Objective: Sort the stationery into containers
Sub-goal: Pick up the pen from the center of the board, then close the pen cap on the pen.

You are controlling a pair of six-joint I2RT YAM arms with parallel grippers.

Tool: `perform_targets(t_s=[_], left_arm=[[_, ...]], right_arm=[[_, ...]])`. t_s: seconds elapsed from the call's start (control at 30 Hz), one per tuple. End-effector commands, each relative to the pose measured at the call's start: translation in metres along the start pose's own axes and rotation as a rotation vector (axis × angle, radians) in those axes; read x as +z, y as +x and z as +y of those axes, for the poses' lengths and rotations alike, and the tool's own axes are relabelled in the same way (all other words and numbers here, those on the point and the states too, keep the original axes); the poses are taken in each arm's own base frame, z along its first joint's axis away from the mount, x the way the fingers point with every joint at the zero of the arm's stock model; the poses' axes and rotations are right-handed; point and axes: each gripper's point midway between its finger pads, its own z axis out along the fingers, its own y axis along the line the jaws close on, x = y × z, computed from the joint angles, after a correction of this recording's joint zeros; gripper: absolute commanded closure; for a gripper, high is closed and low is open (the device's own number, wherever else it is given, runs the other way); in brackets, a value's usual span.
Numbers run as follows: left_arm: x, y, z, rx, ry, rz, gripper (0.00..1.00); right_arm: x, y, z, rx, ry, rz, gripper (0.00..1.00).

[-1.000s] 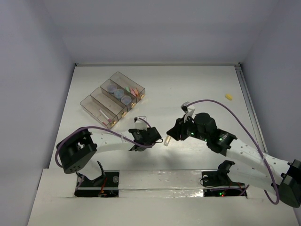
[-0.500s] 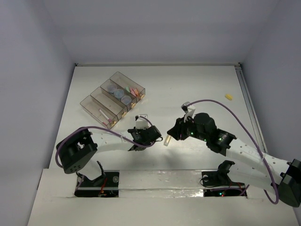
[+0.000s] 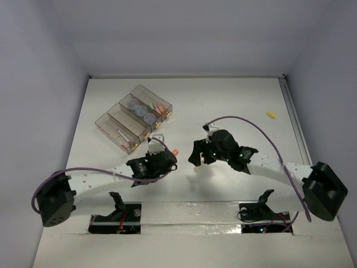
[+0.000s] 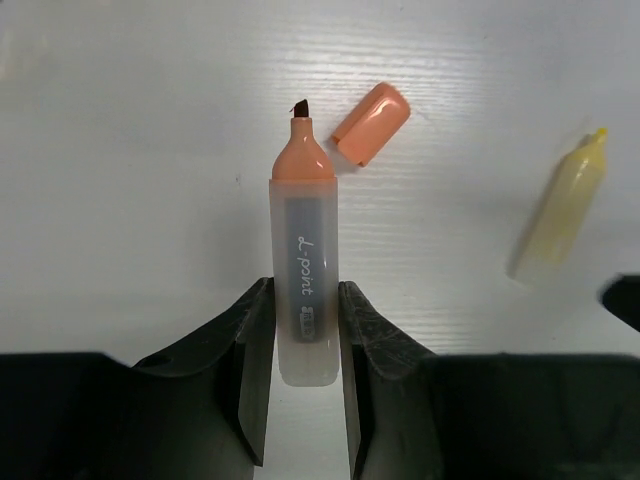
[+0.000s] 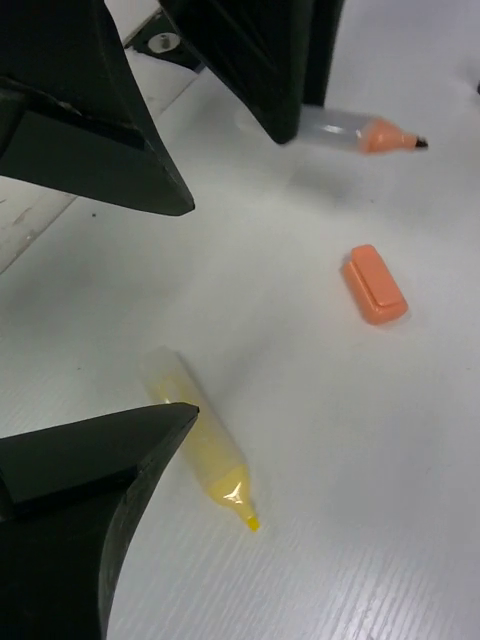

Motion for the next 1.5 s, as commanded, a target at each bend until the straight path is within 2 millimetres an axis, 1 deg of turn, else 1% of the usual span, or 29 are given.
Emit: perform_targets(t_s=[0.0, 0.03, 0.07, 0.1, 0.13, 0.2, 0.23, 0.27, 0.33, 0.37, 0.4, 0.47, 0.57, 0.6, 0.8, 0.87, 0.97, 1.0, 1.07, 1.1, 1.17, 1.2, 1.23, 1.27, 1.3, 1.33, 1.4, 1.43, 1.47], left_arm=[[-0.017, -0.026, 0.003, 0.018, 0.018, -0.069, 1.00], [-0.022, -0.031, 0.001, 0.018, 0.029, -0.082, 1.00], [-0.025, -0.036, 0.000, 0.029, 0.040, -0.093, 1.00], [-0.032, -0.043, -0.002, 0.020, 0.065, -0.112, 1.00], [-0.035, -0.047, -0.003, 0.017, 0.080, -0.122, 1.00], [-0.045, -0.055, -0.004, -0.001, 0.120, -0.155, 1.00], [-0.046, -0.055, -0.001, -0.009, 0.126, -0.163, 1.00], [-0.049, -0.057, 0.001, -0.032, 0.147, -0.185, 1.00], [-0.052, -0.057, 0.002, -0.053, 0.178, -0.202, 1.00], [-0.054, -0.059, -0.001, -0.074, 0.206, -0.213, 1.00], [-0.055, -0.057, 0.003, -0.090, 0.221, -0.222, 1.00], [-0.057, -0.056, 0.005, -0.105, 0.236, -0.230, 1.00], [-0.059, -0.054, 0.006, -0.124, 0.259, -0.233, 1.00], [-0.060, -0.055, 0.005, -0.131, 0.271, -0.234, 1.00], [-0.066, -0.059, 0.003, -0.147, 0.302, -0.251, 1.00], [-0.067, -0.059, 0.004, -0.153, 0.308, -0.256, 1.00], [-0.068, -0.059, 0.005, -0.163, 0.309, -0.258, 1.00], [-0.069, -0.060, 0.005, -0.170, 0.313, -0.261, 1.00], [-0.071, -0.062, 0.005, -0.179, 0.320, -0.267, 1.00], [-0.073, -0.065, 0.006, -0.189, 0.321, -0.274, 1.00], [-0.075, -0.067, 0.008, -0.201, 0.323, -0.283, 1.00], [-0.078, -0.070, 0.009, -0.211, 0.329, -0.296, 1.00], [-0.080, -0.071, 0.010, -0.217, 0.331, -0.303, 1.00], [-0.082, -0.074, 0.011, -0.226, 0.336, -0.312, 1.00], [-0.086, -0.077, 0.014, -0.240, 0.341, -0.326, 1.00], [-0.088, -0.078, 0.015, -0.244, 0.345, -0.333, 1.00], [-0.091, -0.082, 0.016, -0.256, 0.353, -0.347, 1.00], [-0.093, -0.083, 0.016, -0.259, 0.355, -0.350, 1.00], [-0.093, -0.083, 0.017, -0.259, 0.353, -0.350, 1.00]], right_arm=[[0.020, -0.044, 0.020, 0.057, -0.034, -0.107, 0.20], [0.033, -0.039, 0.018, 0.084, -0.027, -0.078, 0.21], [0.039, -0.037, 0.022, 0.094, -0.047, -0.059, 0.22], [0.044, -0.040, 0.026, 0.105, -0.063, -0.065, 0.24], [0.053, -0.039, 0.027, 0.127, -0.069, -0.050, 0.26], [0.060, -0.042, 0.027, 0.141, -0.063, -0.056, 0.29], [0.063, -0.043, 0.027, 0.147, -0.058, -0.057, 0.30], [0.070, -0.040, 0.028, 0.145, -0.053, -0.036, 0.30], [0.077, -0.039, 0.026, 0.150, -0.038, -0.020, 0.32], [0.085, -0.034, 0.030, 0.148, -0.042, 0.004, 0.32], [0.089, -0.031, 0.029, 0.154, -0.037, 0.016, 0.33], [0.095, -0.025, 0.035, 0.169, -0.053, 0.040, 0.36], [0.107, -0.017, 0.043, 0.183, -0.073, 0.077, 0.39], [0.113, -0.014, 0.043, 0.189, -0.072, 0.089, 0.39], [0.130, -0.010, 0.036, 0.193, -0.037, 0.107, 0.39], [0.138, -0.014, 0.035, 0.169, -0.027, 0.112, 0.39], [0.147, -0.007, 0.028, 0.136, 0.004, 0.147, 0.40], [0.149, -0.013, 0.031, 0.126, 0.001, 0.142, 0.41], [0.150, -0.007, 0.034, 0.094, 0.011, 0.157, 0.44], [0.153, -0.008, 0.029, 0.070, 0.034, 0.161, 0.44], [0.155, -0.004, 0.026, 0.037, 0.071, 0.186, 0.43], [0.159, 0.000, 0.021, 0.021, 0.091, 0.200, 0.42], [0.159, -0.004, 0.020, -0.011, 0.104, 0.213, 0.41], [0.161, -0.004, 0.020, -0.033, 0.125, 0.217, 0.39], [0.160, -0.001, 0.014, -0.049, 0.156, 0.242, 0.39], [0.166, -0.003, 0.017, -0.086, 0.159, 0.247, 0.39], [0.169, -0.003, 0.015, -0.116, 0.186, 0.260, 0.39], [0.171, 0.002, 0.007, -0.131, 0.219, 0.278, 0.39], [0.173, -0.004, 0.005, -0.139, 0.240, 0.265, 0.40]])
